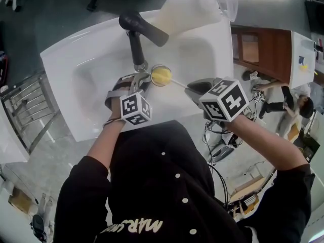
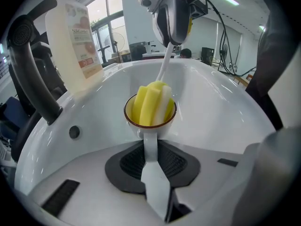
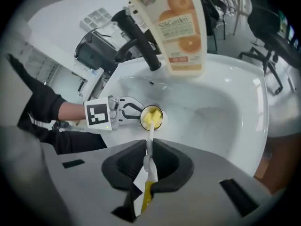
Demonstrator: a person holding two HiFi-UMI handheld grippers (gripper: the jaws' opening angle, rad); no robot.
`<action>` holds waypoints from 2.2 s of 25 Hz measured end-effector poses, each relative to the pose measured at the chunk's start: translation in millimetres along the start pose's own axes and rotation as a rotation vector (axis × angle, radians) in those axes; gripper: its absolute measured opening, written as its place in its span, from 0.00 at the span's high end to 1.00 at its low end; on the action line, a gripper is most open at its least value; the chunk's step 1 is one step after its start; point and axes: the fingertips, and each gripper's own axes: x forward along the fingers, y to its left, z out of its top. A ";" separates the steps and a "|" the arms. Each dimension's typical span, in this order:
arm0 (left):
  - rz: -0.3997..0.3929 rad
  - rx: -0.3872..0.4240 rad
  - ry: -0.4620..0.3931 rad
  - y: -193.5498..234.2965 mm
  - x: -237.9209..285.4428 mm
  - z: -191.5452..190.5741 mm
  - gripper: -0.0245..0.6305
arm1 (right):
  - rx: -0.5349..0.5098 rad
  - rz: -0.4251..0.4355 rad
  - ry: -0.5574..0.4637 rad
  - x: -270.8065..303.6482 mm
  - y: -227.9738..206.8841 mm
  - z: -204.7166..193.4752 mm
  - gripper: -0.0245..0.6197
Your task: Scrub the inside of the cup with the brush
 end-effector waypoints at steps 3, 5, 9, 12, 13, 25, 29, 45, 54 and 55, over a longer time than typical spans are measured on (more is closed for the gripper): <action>0.002 -0.010 0.004 0.6 0.5 -0.9 0.83 | -0.109 -0.025 0.000 -11.6 2.7 0.3 0.89; 0.001 -0.025 0.006 2.9 1.6 -3.2 0.83 | -0.200 -0.042 0.000 -19.6 4.4 3.1 0.89; -0.002 -0.026 0.008 5.8 2.6 -4.8 0.83 | -0.509 -0.125 0.039 -31.3 7.9 11.2 0.89; -0.006 -0.025 0.007 5.7 2.1 -4.2 0.83 | -0.891 -0.249 0.124 -36.1 10.4 21.1 0.89; -0.008 -0.027 0.007 5.9 2.0 -4.3 0.83 | -1.039 -0.304 0.160 -36.9 11.1 27.0 0.89; -0.015 -0.019 0.014 5.4 -0.4 0.6 0.83 | -1.998 -0.522 0.611 9.3 26.0 35.3 0.89; -0.014 -0.033 0.012 5.3 -0.6 1.5 0.83 | -1.995 -0.531 0.625 22.8 19.6 32.6 0.89; 0.009 -0.013 0.029 3.2 -1.0 -0.3 0.83 | -0.384 -0.078 0.287 20.0 -7.0 21.3 0.87; 0.010 -0.029 0.031 6.1 0.3 -5.0 0.83 | 0.670 0.222 -0.096 12.9 -4.4 12.3 0.87; 0.010 -0.028 0.032 6.1 0.1 -5.3 0.83 | 0.694 0.230 -0.122 12.0 -2.8 10.0 0.87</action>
